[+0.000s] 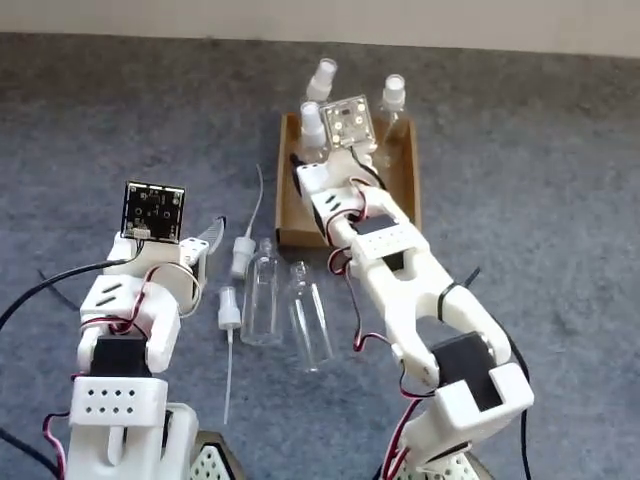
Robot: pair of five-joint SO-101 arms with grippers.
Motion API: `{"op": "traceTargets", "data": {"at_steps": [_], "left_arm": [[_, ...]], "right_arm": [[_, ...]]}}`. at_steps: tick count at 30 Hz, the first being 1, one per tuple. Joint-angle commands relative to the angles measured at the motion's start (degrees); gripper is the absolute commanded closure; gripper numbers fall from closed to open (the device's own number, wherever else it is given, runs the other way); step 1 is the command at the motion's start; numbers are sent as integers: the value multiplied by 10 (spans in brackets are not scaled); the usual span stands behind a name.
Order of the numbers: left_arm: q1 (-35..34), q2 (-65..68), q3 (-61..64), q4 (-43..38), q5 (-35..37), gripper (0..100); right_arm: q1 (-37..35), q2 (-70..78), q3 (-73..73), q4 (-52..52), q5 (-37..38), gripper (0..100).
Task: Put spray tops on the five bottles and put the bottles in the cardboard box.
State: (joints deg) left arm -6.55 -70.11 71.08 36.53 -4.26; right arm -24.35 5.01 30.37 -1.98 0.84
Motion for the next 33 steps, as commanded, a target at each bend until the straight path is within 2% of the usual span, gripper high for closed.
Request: {"op": "traceTargets", "data": {"at_steps": [1,6,11,21,27,33], "left_arm": [[-3,-7,-2,-14,5,755],[-2,-7,-2,-14,5,755],[-2,-6,-2,-14,5,755],[-2,-6,-2,-14,5,755],[-2,-6,-2,-14,5,755],[-2,-6,-2,-14,5,755]], "right_arm": [[7,0,-12,-17,-4,989],[7,2,-10,-17,-4,975],[-2,0,-11,-13,-4,882],[-12,0,-11,-13,-2,872],[-13,-2,-13,28,-4,796],[-13,-44,-12,37,-4,789]]}}
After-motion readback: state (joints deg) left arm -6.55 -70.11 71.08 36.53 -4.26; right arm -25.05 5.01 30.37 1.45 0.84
